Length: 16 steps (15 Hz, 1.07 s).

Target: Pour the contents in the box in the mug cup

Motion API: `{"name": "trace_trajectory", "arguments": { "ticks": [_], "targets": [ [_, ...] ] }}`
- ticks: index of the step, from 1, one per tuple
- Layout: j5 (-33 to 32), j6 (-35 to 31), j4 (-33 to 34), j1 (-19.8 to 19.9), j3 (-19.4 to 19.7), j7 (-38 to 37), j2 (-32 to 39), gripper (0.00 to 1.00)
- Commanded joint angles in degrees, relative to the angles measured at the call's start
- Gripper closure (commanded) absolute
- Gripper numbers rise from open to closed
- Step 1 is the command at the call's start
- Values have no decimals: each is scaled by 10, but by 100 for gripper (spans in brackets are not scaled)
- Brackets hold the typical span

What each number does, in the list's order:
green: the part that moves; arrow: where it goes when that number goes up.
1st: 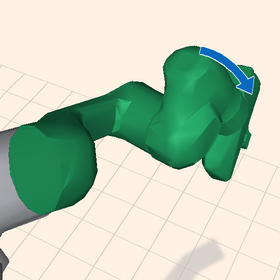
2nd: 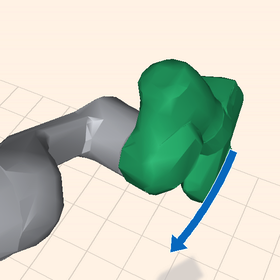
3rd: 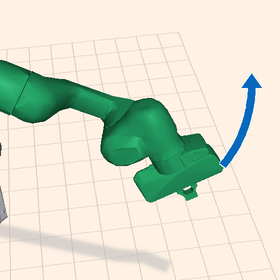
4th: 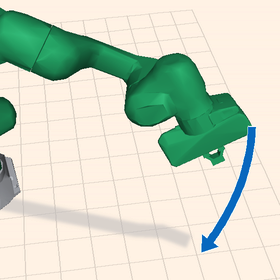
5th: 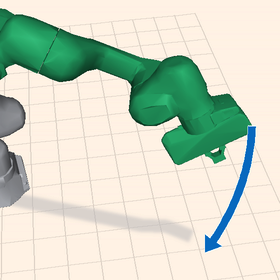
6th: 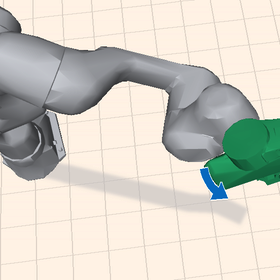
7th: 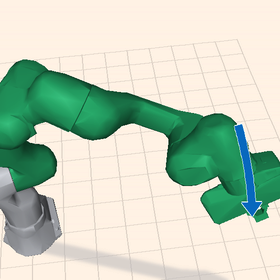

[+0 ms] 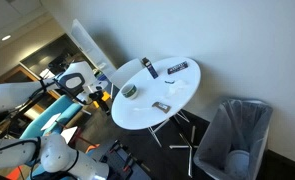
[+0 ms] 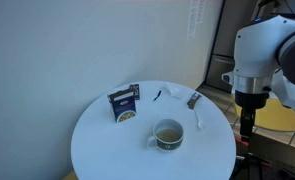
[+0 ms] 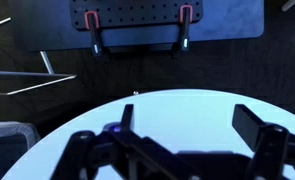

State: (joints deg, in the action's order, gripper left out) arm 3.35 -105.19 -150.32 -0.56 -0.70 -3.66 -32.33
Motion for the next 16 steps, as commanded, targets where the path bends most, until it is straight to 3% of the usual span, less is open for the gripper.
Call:
{"name": "trace_trajectory", "arguments": {
  "ticks": [1, 6, 12, 16],
  "targets": [
    [1, 1, 1, 2, -1, 1, 0, 0],
    [1, 1, 1, 2, -1, 1, 0, 0],
    [61, -113, 52, 32, 17, -87, 43, 0],
    [111, -176, 124, 50, 38, -127, 124, 0]
  ]
}}
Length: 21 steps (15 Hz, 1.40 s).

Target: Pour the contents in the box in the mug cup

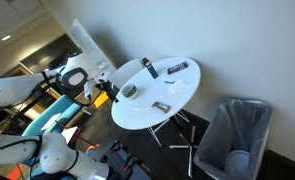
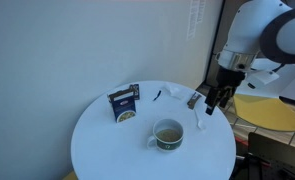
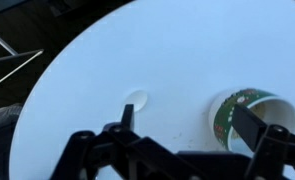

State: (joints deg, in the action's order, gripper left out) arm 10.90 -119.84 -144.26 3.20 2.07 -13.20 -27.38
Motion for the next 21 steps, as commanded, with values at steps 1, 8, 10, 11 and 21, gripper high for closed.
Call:
{"name": "trace_trajectory", "arguments": {
  "ticks": [1, 8, 10, 11, 21],
  "targets": [
    [49, -47, 81, 16, 15, -43, 98, 0],
    [95, -89, 114, 23, 33, -51, 164, 0],
    [95, -89, 113, 23, 32, -51, 161, 0],
    [112, -103, 114, 21, 30, -67, 164, 0],
    [402, -66, 208, 30, 54, -101, 315, 0]
  ]
}}
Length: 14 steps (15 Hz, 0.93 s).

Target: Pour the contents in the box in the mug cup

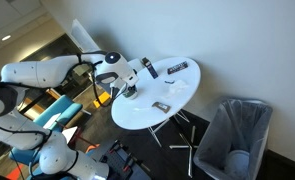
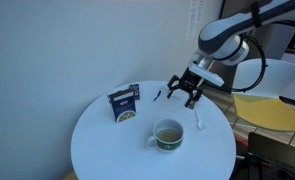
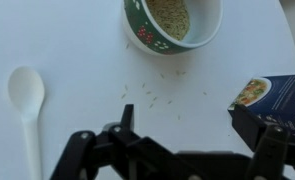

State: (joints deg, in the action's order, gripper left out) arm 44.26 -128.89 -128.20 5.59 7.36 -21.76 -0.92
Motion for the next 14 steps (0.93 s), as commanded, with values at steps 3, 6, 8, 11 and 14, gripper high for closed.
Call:
{"name": "trace_trajectory", "arguments": {
  "ticks": [3, 6, 8, 11, 14],
  "targets": [
    [159, 33, 79, 13, -1, -14, 99, 0],
    [245, 44, 104, 20, -3, -18, 141, 0],
    [300, 51, 118, 23, -4, -21, 165, 0],
    [379, 66, 137, 27, -7, -28, 199, 0],
    [450, 88, 152, 29, -12, -47, 226, 0]
  ]
}}
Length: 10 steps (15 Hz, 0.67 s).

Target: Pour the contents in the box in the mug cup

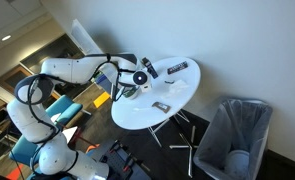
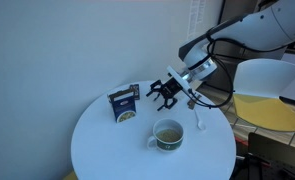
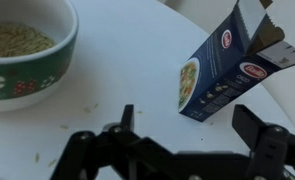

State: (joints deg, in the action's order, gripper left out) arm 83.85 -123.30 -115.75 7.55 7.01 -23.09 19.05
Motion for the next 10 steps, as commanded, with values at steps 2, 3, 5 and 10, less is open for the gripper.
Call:
{"name": "trace_trajectory", "arguments": {
  "ticks": [2, 3, 5, 10],
  "targets": [
    [36, 16, 12, 0, 0, -11, 17, 0],
    [42, 18, 15, 0, 0, -13, 22, 0],
    [45, 19, 19, 0, -1, -18, 26, 0],
    [75, 41, 55, 17, 3, -156, 48, 0]
  ]
}}
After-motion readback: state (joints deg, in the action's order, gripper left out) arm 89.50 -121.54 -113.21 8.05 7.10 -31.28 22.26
